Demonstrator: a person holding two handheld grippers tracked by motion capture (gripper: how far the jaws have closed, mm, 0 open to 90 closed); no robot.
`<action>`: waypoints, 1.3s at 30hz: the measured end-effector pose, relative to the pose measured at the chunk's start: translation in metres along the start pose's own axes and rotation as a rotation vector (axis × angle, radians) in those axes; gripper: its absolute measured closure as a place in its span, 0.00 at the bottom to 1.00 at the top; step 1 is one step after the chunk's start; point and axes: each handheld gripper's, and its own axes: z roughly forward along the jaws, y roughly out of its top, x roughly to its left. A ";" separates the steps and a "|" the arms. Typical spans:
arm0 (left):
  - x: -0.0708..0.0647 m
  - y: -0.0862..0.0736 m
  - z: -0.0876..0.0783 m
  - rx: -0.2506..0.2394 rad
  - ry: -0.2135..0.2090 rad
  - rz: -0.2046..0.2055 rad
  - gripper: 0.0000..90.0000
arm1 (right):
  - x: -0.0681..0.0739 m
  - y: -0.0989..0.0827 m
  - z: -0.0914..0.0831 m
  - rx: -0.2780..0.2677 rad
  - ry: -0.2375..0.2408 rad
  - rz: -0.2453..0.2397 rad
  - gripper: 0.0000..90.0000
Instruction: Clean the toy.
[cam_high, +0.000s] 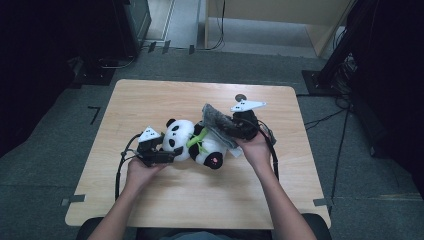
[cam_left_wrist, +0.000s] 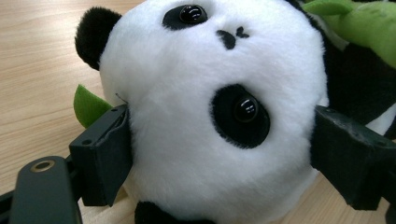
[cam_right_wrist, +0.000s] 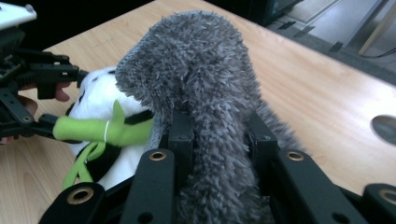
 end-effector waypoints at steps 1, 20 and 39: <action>0.001 0.000 0.001 -0.002 -0.003 -0.002 0.14 | 0.000 -0.003 0.002 -0.001 0.002 0.005 0.78; 0.000 -0.003 0.002 -0.017 0.018 0.021 0.25 | -0.023 -0.033 -0.002 0.012 -0.071 0.028 0.80; -0.004 0.001 -0.002 -0.016 0.035 -0.019 0.36 | 0.021 0.029 0.010 -0.065 0.064 -0.064 0.82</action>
